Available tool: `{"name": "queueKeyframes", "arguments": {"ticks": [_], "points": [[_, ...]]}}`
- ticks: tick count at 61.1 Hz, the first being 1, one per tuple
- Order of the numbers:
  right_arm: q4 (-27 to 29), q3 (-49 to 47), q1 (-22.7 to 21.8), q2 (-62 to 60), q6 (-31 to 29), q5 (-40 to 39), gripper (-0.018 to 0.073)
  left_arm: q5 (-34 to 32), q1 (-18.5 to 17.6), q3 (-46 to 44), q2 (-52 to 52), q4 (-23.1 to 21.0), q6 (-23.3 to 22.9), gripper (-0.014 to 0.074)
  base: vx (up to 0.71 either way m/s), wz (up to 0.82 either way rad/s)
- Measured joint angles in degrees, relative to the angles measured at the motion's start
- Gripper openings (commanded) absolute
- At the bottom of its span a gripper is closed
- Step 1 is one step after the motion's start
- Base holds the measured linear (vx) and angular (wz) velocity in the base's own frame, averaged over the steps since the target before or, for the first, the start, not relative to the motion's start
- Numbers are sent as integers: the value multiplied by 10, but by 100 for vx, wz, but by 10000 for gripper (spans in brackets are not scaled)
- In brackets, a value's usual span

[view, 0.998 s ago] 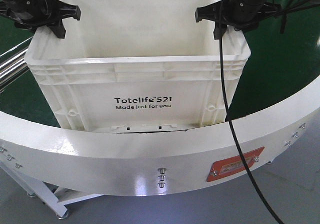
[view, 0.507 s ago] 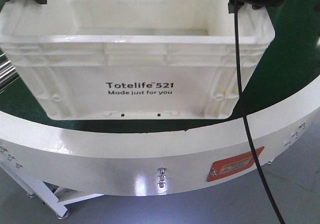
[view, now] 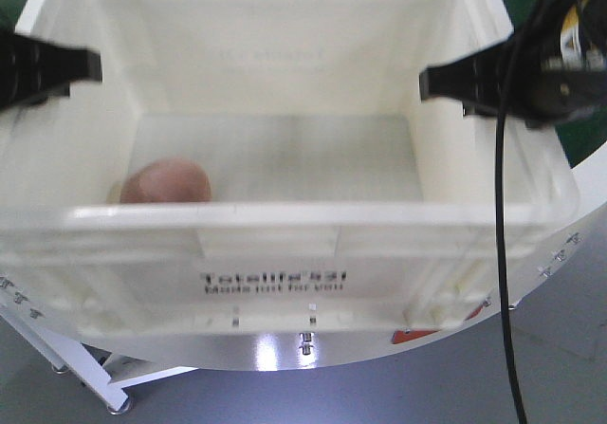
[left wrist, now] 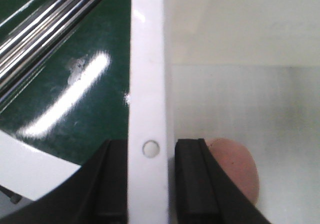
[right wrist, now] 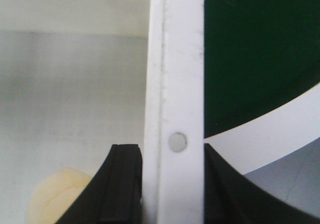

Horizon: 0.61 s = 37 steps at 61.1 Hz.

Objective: Place moving items into box and shelve
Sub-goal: 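Lift the tote off the conveyor with both grippers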

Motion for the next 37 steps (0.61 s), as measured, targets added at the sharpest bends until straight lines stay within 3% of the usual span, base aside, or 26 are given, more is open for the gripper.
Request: {"name": "queueKeyframes", "arguments": {"ticks": [12, 37], "points": [[3, 50, 12, -31, 22, -10, 85, -10, -22, 61, -42, 9, -35, 95, 0, 0], [-5, 51, 12, -35, 25, -22, 85, -31, -22, 64, -45, 24, -37, 95, 0, 0]]}}
